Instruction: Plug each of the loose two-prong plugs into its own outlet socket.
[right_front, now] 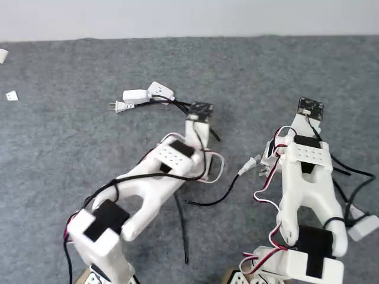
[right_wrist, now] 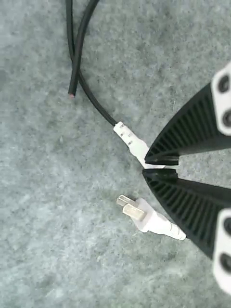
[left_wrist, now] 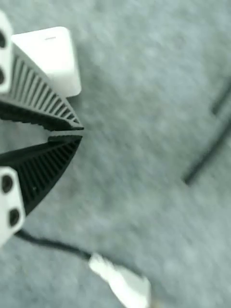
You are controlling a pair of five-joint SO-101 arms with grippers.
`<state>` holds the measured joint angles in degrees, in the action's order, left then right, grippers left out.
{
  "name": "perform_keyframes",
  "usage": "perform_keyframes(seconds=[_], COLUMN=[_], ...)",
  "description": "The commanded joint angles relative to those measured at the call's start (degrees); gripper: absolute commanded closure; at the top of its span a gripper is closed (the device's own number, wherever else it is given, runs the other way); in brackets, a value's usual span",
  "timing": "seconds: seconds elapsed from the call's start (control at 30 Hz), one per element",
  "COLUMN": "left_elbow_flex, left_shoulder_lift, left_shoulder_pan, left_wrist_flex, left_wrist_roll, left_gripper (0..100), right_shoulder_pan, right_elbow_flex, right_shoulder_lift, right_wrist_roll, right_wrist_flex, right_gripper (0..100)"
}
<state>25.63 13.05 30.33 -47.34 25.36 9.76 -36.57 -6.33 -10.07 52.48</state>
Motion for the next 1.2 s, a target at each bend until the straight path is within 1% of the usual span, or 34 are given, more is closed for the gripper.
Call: perform_keyframes(seconds=[0.0,0.1,0.2,0.37,0.57,0.63,0.7,0.8,0.87,0.97,1.07,1.17], left_elbow_flex=[7.25,12.26,15.43,19.91,24.04,25.63,28.18,29.93,30.11,29.85,29.67,29.58], left_shoulder_lift=[-9.05,-14.33,-19.69,-29.89,-46.95,-52.40,-55.38,-52.84,-48.44,-41.67,-36.40,-34.02], left_shoulder_pan=[-2.20,-1.76,-0.09,1.05,0.79,-1.93,-7.74,-17.93,-21.80,-21.27,-17.67,-12.92], left_wrist_flex=[-0.18,2.37,4.48,4.13,-2.29,-3.25,-1.76,0.09,1.58,4.04,7.82,8.18], left_wrist_roll=[0.09,-0.62,-4.48,-5.45,-5.54,-5.27,-5.19,-5.19,-5.36,-5.54,-5.54,-5.54], left_gripper=[99,99,99,99,99,98,98,98,98,98,98,98], right_shoulder_pan=[-0.66,-0.66,-0.66,-0.66,-1.27,-1.36,-1.45,-1.63,-1.80,-2.42,-2.42,-2.42], right_elbow_flex=[0.44,0.35,0.35,0.26,0.18,0.18,-0.26,-0.53,-0.70,-1.32,-1.41,-1.41], right_shoulder_lift=[-2.33,-2.33,-2.33,-2.33,-2.24,-2.24,-2.24,-2.24,-2.24,-2.24,-2.33,-2.33], right_wrist_roll=[-0.18,-0.18,-0.18,-0.18,-0.18,-0.18,-0.18,-0.18,-0.18,-0.18,-0.18,-0.18], right_wrist_flex=[-0.75,-0.75,-0.75,-0.75,-0.75,-0.75,-0.84,-0.84,-1.45,-2.33,-2.33,-2.33], right_gripper=[99.0,99.0,99.0,99.0,99.0,99.0,99.0,99.0,99.0,99.0,99.0,99.0])
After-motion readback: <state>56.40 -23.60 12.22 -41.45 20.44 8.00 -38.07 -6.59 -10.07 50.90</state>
